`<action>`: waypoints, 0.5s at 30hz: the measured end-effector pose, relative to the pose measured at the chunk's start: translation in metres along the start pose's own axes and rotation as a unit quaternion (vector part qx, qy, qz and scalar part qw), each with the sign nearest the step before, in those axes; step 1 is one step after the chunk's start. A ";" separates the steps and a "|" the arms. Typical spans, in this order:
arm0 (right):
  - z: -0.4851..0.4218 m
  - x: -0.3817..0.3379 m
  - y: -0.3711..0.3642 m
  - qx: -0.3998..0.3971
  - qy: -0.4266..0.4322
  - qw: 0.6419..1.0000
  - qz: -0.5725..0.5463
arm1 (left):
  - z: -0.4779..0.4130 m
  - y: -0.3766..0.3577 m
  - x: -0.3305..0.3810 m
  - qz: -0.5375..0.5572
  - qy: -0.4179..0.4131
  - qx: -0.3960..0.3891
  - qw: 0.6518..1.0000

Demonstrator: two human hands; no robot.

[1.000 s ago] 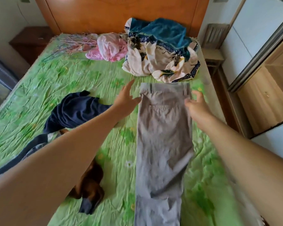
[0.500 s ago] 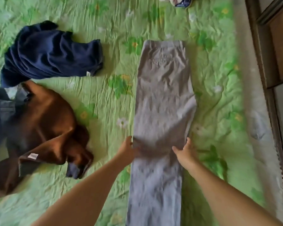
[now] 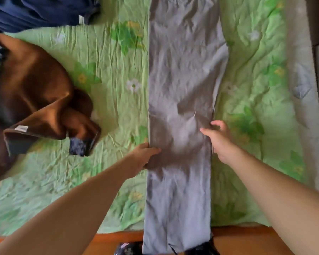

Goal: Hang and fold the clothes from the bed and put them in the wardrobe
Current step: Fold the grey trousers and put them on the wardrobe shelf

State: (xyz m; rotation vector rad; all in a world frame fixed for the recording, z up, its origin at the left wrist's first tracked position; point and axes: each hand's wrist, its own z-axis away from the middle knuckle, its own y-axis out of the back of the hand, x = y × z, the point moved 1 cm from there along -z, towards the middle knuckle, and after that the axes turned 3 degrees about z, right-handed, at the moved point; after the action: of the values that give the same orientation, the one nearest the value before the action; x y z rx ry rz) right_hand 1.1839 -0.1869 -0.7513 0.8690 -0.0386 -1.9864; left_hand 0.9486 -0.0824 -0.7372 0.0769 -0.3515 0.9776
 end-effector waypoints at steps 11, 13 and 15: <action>0.131 0.124 -0.015 0.020 -0.021 0.999 0.041 | 0.038 0.013 -0.124 -0.062 0.079 -0.083 0.991; 0.154 0.139 -0.021 0.020 0.003 0.997 0.069 | 0.042 0.004 -0.139 -0.031 0.045 -0.060 0.997; 0.164 0.147 -0.024 0.004 0.048 0.995 0.090 | 0.045 -0.005 -0.149 0.010 0.013 -0.032 0.999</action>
State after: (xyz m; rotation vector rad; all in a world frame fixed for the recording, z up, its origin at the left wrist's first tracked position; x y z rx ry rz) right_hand 1.0237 -0.3363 -0.7193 0.9324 -0.0681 -1.7765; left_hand 0.8657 -0.2142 -0.7431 0.0023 -0.3609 0.9862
